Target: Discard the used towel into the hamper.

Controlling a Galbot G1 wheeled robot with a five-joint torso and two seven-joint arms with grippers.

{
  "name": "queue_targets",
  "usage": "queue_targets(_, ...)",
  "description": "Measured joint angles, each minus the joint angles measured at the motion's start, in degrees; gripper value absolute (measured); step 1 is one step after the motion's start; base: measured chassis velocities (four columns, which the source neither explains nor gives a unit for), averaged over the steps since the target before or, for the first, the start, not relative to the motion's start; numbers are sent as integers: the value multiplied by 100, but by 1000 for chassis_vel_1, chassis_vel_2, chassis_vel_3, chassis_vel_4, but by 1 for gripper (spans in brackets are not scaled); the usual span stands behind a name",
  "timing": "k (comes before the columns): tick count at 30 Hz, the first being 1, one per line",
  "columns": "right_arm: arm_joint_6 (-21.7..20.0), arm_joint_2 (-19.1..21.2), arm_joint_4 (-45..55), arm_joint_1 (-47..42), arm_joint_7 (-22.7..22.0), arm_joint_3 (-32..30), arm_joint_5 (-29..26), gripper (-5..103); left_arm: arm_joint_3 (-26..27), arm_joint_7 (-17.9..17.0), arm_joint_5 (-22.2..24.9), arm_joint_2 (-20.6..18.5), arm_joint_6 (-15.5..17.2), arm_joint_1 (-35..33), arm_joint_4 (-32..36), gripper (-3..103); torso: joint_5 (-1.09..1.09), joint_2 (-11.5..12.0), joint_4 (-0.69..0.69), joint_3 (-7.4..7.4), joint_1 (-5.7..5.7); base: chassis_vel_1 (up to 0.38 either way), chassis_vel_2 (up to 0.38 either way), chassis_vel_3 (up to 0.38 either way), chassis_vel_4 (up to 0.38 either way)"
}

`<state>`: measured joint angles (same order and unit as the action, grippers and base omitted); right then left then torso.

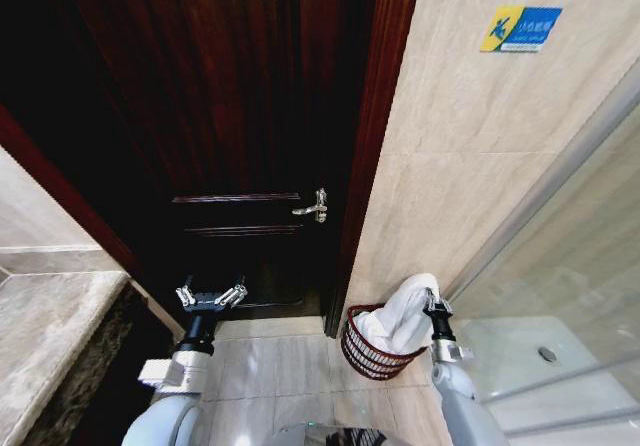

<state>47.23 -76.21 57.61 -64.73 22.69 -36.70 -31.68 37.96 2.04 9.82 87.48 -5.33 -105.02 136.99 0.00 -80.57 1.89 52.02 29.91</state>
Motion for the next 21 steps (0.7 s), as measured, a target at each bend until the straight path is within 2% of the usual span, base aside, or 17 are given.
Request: queue_targets(21,-2,-82,-851,192,68,167,208,5,0,0,0,0,0,0,0,100,0,0,0,0,0,0,0,0,0)
